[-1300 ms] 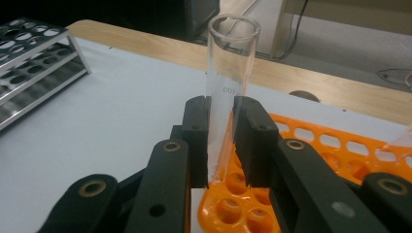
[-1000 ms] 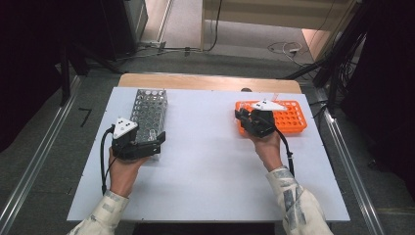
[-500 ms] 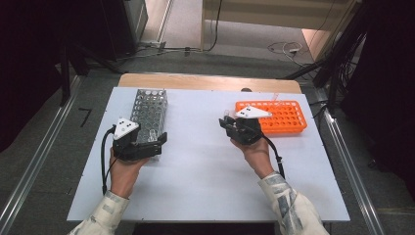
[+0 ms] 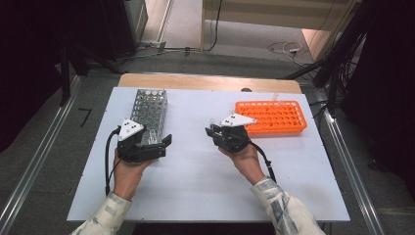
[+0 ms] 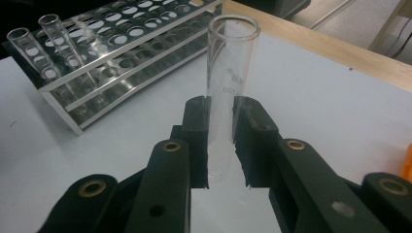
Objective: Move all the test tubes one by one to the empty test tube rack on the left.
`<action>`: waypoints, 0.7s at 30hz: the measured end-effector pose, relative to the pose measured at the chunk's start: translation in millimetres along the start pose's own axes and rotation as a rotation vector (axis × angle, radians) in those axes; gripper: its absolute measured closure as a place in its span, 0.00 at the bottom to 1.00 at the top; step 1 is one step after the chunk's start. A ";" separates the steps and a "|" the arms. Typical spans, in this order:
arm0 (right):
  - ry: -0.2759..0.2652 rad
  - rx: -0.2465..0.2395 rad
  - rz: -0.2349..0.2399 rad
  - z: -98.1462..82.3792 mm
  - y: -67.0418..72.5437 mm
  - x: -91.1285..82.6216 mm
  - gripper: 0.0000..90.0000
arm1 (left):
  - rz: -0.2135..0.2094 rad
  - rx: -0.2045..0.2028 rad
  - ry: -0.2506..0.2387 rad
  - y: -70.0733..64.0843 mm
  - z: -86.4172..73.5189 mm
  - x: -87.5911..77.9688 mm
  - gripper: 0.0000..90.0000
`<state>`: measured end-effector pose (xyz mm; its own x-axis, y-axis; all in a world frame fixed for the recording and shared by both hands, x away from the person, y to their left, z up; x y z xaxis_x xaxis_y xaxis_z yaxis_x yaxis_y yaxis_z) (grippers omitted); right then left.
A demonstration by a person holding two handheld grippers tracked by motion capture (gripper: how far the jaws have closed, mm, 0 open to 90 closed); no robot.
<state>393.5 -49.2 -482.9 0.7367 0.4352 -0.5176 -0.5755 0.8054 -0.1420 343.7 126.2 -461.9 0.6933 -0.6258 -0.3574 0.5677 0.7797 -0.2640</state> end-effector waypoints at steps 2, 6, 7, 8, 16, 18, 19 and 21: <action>0.004 -0.009 0.008 -1.8 5.3 0.9 0.81 | -0.004 0.003 0.001 -2.2 -0.2 0.8 0.07; 0.010 -0.029 0.026 -5.7 16.5 2.6 0.81 | -0.016 0.012 0.003 -7.3 -0.1 2.3 0.08; 0.012 -0.034 0.029 -6.5 19.3 2.9 0.81 | -0.019 0.014 0.002 -8.9 0.0 3.0 0.08; 0.011 -0.038 0.035 -6.9 22.2 3.4 0.81 | -0.024 0.019 0.004 -10.5 0.0 3.8 0.08; 0.018 -0.075 0.074 -11.2 45.0 4.6 0.81 | -0.063 0.051 0.003 -26.4 0.5 9.8 0.14; 0.022 -0.080 0.084 -12.5 50.4 4.0 0.81 | -0.078 0.065 0.007 -31.3 0.5 11.1 0.18; 0.024 -0.084 0.091 -12.9 52.9 3.4 0.81 | -0.088 0.070 0.007 -33.8 0.7 12.1 0.19; 0.019 -0.093 0.105 -12.7 58.5 2.7 0.81 | -0.114 0.080 0.011 -39.7 0.2 14.9 0.23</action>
<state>357.4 -6.1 -503.3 0.6644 0.5068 -0.5493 -0.6800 0.7148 -0.1629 331.6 85.9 -456.5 0.6179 -0.7093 -0.3391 0.6762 0.6995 -0.2312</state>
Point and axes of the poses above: each handheld gripper's, and its own axes: x roughly forward along the jaws, z roughly out of its top, y roughly to its left, the point moved 10 cm from there along x, roughly forward along the jaws, and after that the axes turned 15 degrees about -z, right-handed, at the moved point
